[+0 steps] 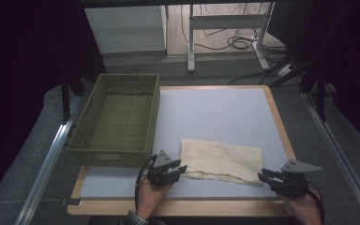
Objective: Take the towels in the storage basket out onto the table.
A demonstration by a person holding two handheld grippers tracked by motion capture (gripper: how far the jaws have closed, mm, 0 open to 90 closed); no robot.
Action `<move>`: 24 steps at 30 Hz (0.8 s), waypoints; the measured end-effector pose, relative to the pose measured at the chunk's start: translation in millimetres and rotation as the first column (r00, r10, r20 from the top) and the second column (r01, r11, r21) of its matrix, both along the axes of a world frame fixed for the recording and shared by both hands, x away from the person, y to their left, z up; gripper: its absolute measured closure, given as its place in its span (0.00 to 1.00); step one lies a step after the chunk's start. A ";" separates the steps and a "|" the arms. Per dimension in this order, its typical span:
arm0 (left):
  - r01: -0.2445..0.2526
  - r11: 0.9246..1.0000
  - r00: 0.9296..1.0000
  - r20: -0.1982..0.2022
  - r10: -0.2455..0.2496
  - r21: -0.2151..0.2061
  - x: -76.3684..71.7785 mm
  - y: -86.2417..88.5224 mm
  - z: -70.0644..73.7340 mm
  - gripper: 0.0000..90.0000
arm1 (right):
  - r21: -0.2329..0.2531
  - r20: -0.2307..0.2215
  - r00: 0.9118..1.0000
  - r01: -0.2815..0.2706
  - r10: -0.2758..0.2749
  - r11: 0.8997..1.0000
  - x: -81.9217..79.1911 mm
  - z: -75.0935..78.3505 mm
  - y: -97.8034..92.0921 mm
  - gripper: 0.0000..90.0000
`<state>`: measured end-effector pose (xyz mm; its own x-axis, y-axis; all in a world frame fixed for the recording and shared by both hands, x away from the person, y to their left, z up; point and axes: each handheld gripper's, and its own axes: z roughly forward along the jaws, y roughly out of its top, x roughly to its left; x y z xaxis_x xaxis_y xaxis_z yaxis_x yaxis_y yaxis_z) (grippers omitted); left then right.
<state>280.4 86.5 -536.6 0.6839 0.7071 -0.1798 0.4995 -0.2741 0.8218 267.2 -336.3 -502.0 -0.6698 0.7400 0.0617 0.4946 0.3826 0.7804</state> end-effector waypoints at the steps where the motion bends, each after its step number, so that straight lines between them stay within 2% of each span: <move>1: 0.004 1.000 1.000 -0.001 -0.004 -0.004 -0.3 1.2 -0.3 0.71 | -0.002 -0.002 1.000 -0.002 0.002 1.000 -1.0 -0.7 0.9 0.77; 3: 0.017 1.000 1.000 -0.002 -0.017 -0.011 -1.5 2.4 -0.4 0.71 | 0.006 -0.005 1.000 -0.006 0.006 1.000 -2.7 -1.3 0.5 0.77; 5: 0.033 0.999 0.999 -0.006 -0.033 0.000 -1.9 0.4 -1.1 0.71 | 0.014 -0.009 1.000 -0.003 0.003 1.000 -3.2 -1.9 -0.6 0.77; 9: 0.047 0.996 0.999 -0.008 -0.047 0.082 2.6 -11.1 -5.9 0.70 | 0.026 -0.020 1.000 -0.007 0.007 1.000 -3.3 -5.1 -0.9 0.77; 10: 0.048 0.993 0.999 -0.022 -0.046 0.111 4.3 -14.1 -6.2 0.72 | 0.026 -0.023 1.000 -0.009 0.010 1.000 -3.4 -6.4 -0.2 0.76; 13: 0.058 0.984 0.998 0.015 -0.061 0.167 3.8 -19.4 -4.7 0.86 | 0.016 -0.030 0.999 -0.016 0.016 1.000 -3.3 -11.1 2.1 0.77; 14: 0.063 0.982 0.998 0.009 -0.065 0.178 4.4 -21.1 -4.7 0.91 | 0.013 -0.037 0.999 -0.018 0.019 1.000 -3.0 -13.0 2.7 0.77; 17: 0.064 0.983 0.998 0.013 -0.067 0.173 4.9 -21.6 -2.2 0.98 | -0.004 -0.047 0.999 -0.019 0.019 1.000 -1.9 -18.0 4.1 0.78; 24: 0.048 0.989 0.997 0.052 -0.056 0.137 -3.8 -11.4 16.8 0.99 | -0.011 -0.044 0.999 -0.016 0.016 1.000 -1.5 -18.1 5.2 0.80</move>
<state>276.6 75.0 -519.8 0.7266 0.6855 -0.0456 0.4363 -0.4090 0.8015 265.7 -331.1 -520.1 -0.6784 0.7300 0.0825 0.5218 0.3998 0.7535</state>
